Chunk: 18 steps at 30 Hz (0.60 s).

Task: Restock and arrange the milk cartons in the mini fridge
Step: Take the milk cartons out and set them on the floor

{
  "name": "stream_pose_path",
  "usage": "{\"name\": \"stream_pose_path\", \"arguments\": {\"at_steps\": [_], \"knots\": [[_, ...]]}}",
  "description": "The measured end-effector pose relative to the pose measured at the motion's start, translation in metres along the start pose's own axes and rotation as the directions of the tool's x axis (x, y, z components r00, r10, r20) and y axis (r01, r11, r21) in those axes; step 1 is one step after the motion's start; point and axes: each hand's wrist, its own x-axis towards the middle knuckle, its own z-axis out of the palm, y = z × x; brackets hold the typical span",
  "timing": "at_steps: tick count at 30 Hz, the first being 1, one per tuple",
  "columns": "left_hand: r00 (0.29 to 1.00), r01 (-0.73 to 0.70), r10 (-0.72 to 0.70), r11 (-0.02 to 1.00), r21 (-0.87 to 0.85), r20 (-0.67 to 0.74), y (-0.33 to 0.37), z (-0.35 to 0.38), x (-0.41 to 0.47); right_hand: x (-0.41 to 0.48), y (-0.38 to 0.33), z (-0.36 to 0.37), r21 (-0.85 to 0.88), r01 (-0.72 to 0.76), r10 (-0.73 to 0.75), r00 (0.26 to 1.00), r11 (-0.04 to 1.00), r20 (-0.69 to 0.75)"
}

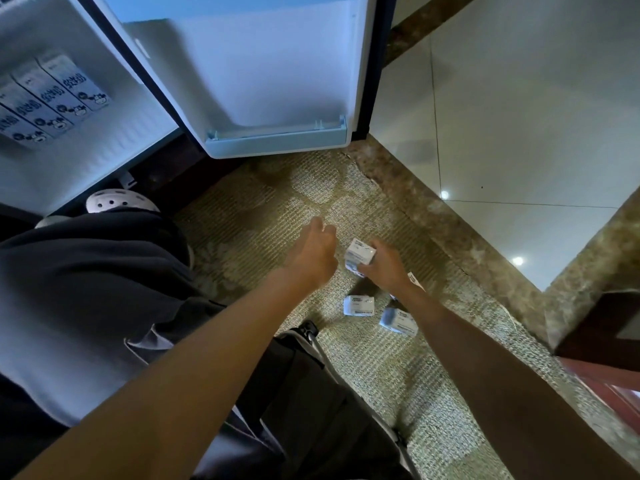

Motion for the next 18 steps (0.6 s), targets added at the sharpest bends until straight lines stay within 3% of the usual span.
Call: {"name": "stream_pose_path", "arguments": {"at_steps": [4, 8, 14, 18], "knots": [[0.996, 0.047, -0.050, 0.998, 0.051, 0.073, -0.012, 0.013, -0.003, 0.011, 0.021, 0.021, 0.001, -0.204, 0.204, 0.978, 0.979, -0.048], [0.987, 0.067, -0.076, 0.996, 0.064, 0.142, -0.016, 0.023, -0.004, 0.009, 0.030, 0.034, -0.086, -0.286, 0.288, 0.957, 0.954, 0.012], [0.987, 0.067, -0.074, 0.996, 0.052, 0.140, -0.009, 0.022, -0.006, 0.006, 0.039, 0.037, -0.242, -0.274, 0.291, 0.956, 0.931, 0.040], [0.989, 0.072, -0.077, 0.997, 0.042, 0.124, -0.003, 0.014, -0.010, 0.005, 0.028, 0.022, -0.373, -0.152, 0.208, 0.971, 0.915, 0.115]]}}
